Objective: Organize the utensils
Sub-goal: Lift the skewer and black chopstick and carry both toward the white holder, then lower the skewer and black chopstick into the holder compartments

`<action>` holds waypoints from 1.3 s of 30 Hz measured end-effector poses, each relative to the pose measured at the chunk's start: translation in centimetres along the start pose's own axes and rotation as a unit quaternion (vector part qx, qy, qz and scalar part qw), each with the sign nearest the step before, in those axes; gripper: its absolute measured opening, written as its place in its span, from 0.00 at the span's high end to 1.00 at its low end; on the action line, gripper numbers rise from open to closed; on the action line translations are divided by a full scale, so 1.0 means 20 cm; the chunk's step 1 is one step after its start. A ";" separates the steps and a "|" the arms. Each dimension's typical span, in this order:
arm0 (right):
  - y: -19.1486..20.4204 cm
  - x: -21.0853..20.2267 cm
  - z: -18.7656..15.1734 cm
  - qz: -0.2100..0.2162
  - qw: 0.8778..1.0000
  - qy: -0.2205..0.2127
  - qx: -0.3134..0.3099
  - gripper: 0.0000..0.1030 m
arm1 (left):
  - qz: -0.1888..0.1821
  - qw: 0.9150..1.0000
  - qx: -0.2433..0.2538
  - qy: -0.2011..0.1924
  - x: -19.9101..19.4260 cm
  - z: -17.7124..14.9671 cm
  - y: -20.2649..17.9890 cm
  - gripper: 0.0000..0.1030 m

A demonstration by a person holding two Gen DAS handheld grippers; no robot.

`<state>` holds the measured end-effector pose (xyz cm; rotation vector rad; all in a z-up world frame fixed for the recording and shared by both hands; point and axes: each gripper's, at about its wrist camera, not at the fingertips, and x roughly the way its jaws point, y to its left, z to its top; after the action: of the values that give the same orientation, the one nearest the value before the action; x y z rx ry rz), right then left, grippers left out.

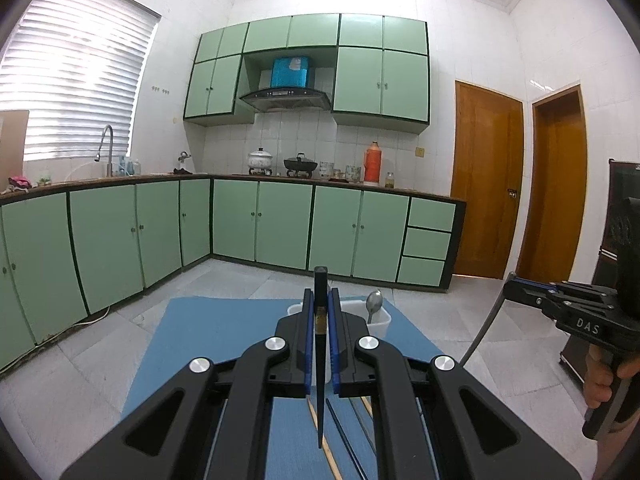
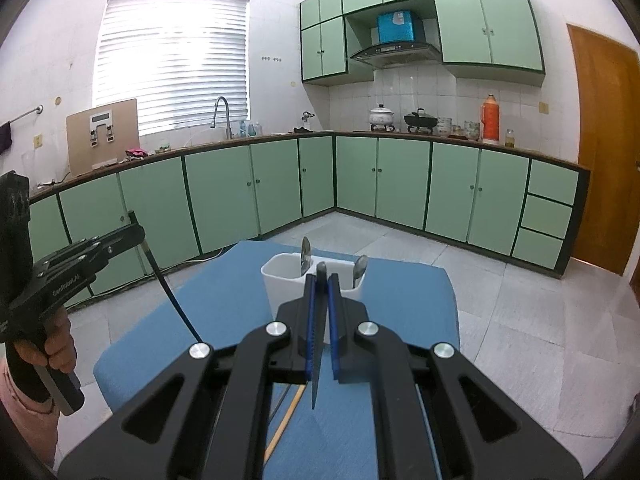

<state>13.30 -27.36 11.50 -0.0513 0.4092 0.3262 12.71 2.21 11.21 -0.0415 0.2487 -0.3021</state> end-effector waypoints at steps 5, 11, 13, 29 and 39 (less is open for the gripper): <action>0.00 0.02 0.02 -0.001 1.000 0.003 -0.006 0.95 | -0.001 1.000 0.001 -0.003 0.03 0.02 0.00 0.94; 0.00 0.02 0.07 0.000 1.000 -0.008 -0.007 0.95 | -0.006 1.000 0.000 -0.013 0.07 0.09 0.00 0.94; 0.00 0.02 0.11 0.000 1.000 -0.015 -0.010 0.95 | -0.009 1.000 0.001 -0.020 0.08 0.13 -0.01 0.94; -0.13 0.27 0.69 0.004 0.997 -0.072 -0.014 0.95 | -0.001 0.996 0.022 -0.085 0.46 0.58 0.00 0.94; -0.22 0.70 0.56 0.002 1.000 -0.025 0.003 0.95 | 0.011 0.999 0.019 -0.037 0.93 0.43 0.08 0.94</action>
<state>31.18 -25.99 16.14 -0.0369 0.3608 0.3301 32.59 -1.79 15.08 -0.0125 0.1693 -0.2837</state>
